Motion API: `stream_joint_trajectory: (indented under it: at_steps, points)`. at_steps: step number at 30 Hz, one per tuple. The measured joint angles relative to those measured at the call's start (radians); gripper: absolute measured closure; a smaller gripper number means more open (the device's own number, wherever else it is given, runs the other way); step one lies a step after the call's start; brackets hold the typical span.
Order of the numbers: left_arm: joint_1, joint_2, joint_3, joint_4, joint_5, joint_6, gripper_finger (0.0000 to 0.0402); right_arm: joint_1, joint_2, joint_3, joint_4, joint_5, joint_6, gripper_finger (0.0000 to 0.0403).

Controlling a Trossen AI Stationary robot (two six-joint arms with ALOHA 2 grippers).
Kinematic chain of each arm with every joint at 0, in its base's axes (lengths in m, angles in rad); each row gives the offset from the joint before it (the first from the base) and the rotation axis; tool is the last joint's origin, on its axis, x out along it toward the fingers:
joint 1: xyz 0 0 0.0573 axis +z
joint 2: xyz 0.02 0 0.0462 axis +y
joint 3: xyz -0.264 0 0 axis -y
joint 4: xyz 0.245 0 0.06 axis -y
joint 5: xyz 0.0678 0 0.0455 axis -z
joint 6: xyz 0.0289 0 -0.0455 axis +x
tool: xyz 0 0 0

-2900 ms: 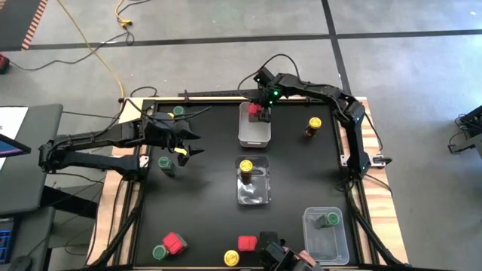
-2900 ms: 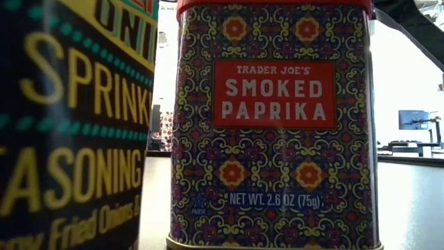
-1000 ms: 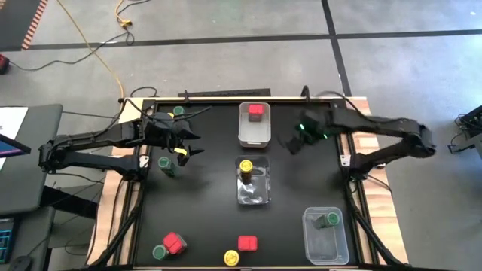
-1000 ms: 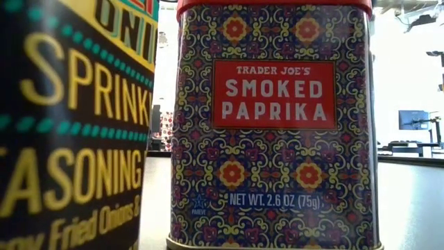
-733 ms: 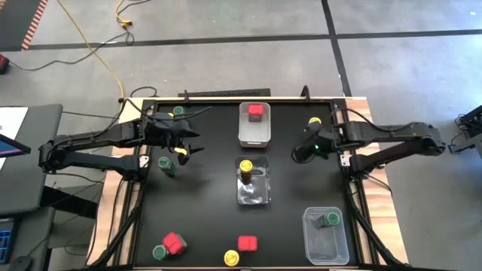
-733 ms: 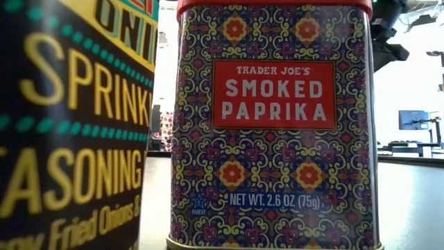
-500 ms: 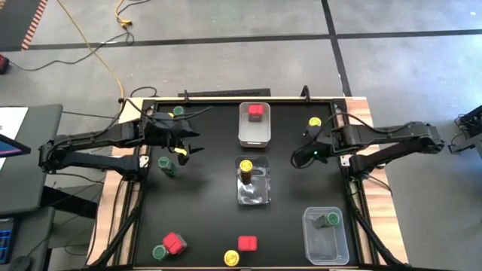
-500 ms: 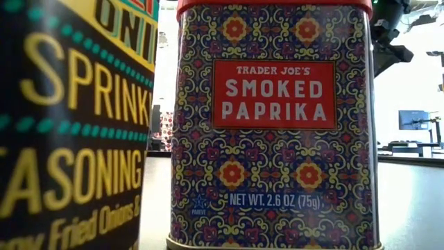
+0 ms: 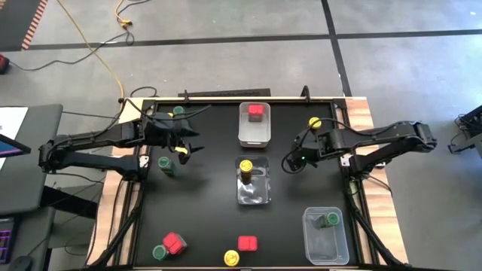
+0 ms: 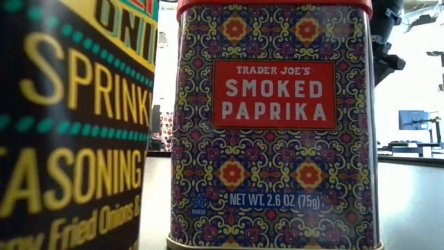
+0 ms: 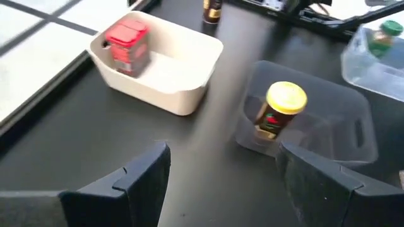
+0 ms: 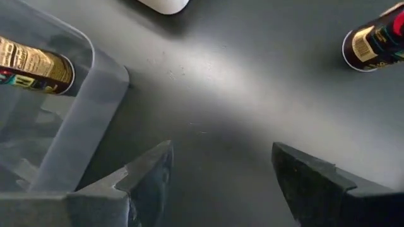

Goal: Sort spices by type
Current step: Put the top left yellow seasoning bottle into the black bin

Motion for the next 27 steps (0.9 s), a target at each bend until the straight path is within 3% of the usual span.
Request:
stream_joint_trajectory:
  at_steps: [9,21,27]
  points:
    - [0.000,0.000,0.042,-0.013,-0.163,-0.042,0.0131,0.000,-0.006,0.000,0.030,0.000,-0.126,0.0106]
    - [0.000,0.000,0.042,0.027,-0.214,-0.070,0.0130,0.008,-0.006,0.000,0.029,0.000,-0.221,0.0106]
    - [0.000,0.032,0.042,-0.064,-0.219,-0.171,0.0090,0.019,-0.006,0.000,0.028,0.000,-0.304,0.0106]
